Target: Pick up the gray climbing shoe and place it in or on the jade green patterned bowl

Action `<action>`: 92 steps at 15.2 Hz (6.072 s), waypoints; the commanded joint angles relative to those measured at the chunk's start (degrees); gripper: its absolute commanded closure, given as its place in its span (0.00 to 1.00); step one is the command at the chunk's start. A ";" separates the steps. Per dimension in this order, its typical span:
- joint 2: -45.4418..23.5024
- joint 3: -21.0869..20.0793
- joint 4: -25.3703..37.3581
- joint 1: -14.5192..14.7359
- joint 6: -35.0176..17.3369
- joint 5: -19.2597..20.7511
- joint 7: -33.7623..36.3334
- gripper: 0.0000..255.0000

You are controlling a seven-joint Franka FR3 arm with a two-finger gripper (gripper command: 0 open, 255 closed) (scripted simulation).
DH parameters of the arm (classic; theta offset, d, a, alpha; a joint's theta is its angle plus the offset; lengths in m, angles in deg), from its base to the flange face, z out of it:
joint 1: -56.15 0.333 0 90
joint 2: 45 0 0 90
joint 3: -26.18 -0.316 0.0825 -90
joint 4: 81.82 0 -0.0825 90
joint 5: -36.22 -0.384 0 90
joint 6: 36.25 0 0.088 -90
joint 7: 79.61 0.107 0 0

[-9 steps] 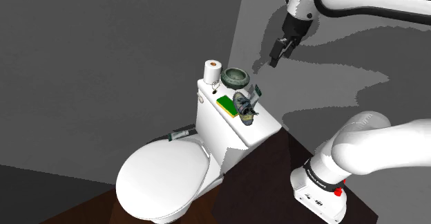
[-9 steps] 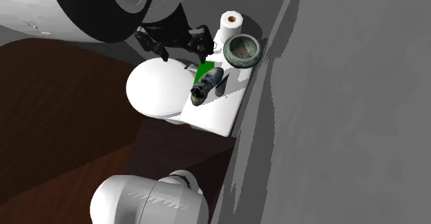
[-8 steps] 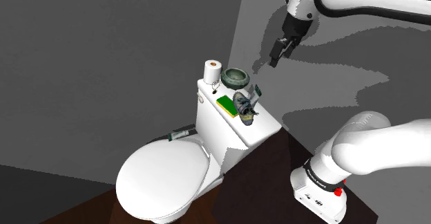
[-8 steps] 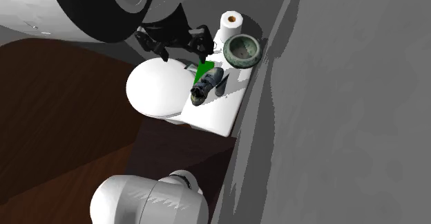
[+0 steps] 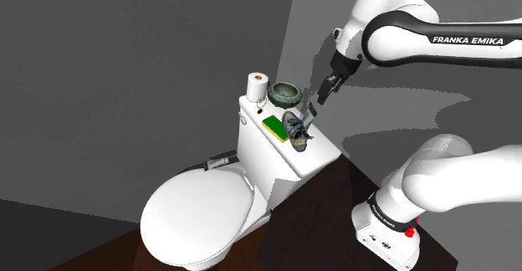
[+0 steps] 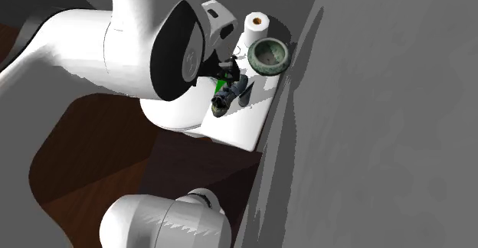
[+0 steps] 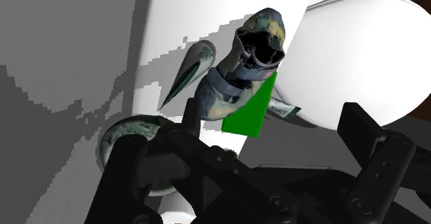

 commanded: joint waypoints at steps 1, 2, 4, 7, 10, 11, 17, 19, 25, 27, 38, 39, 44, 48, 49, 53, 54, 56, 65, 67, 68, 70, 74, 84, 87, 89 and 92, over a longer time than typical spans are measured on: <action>-0.52 0.58 -4.32 0.32 -5.49 -0.02 -0.85 0.00; -1.04 0.90 -6.03 0.44 -7.98 -0.01 -1.33 0.00; -2.54 1.58 -9.22 0.69 -13.17 0.04 -2.31 0.00; -6.08 2.64 -13.36 1.09 -21.59 0.12 -3.85 0.00; -11.42 3.80 -16.56 1.58 -30.85 0.12 -5.54 0.00; -13.35 4.16 -17.30 1.77 -33.72 0.08 -6.08 0.00; -19.96 4.31 -18.15 1.67 -41.18 0.33 -5.96 0.00; -21.85 4.34 -18.25 1.65 -43.17 0.40 -5.92 0.00; -21.85 4.34 -18.25 1.65 -43.17 0.40 -5.92 0.00; -21.84 4.34 -18.25 1.64 -43.16 0.40 -5.92 0.00; -20.80 4.33 -18.06 1.67 -41.93 0.35 -5.96 1.00; -19.78 4.33 -17.83 1.70 -40.69 0.31 -5.99 1.00; -15.14 4.27 -16.46 1.81 -34.67 0.09 -6.14 1.00; -11.96 4.20 -15.05 1.89 -30.09 -0.07 -6.24 1.00; -11.24 4.18 -14.66 1.91 -28.97 -0.11 -6.26 1.00; -8.65 4.09 -12.93 1.98 -24.65 -0.27 -6.34 1.00; -8.07 4.07 -12.46 1.99 -23.61 -0.31 -6.36 1.00; -7.00 4.02 -11.48 2.03 -21.55 -0.38 -6.40 1.00; -3.40 3.80 -6.45 2.16 -12.93 -0.70 -6.56 1.00; -2.85 3.75 -5.21 2.19 -11.14 -0.76 -6.59 1.00; -2.61 3.73 -4.57 2.20 -10.25 -0.79 -6.60 1.00; -2.24 3.69 -3.46 2.22 -8.78 -0.84 -6.63 1.00; -11.34 6.77 3.23 1.13 -11.30 0.13 -10.08 1.00; -32.76 13.35 23.63 0.38 -12.42 -2.03 -19.05 1.00; -39.14 14.84 30.86 0.00 -11.43 -3.84 -21.92 1.00; -41.06 15.15 32.33 -0.21 -11.81 -4.46 -22.75 1.00; -41.76 15.19 30.74 -0.23 -14.08 -4.70 -22.96 1.00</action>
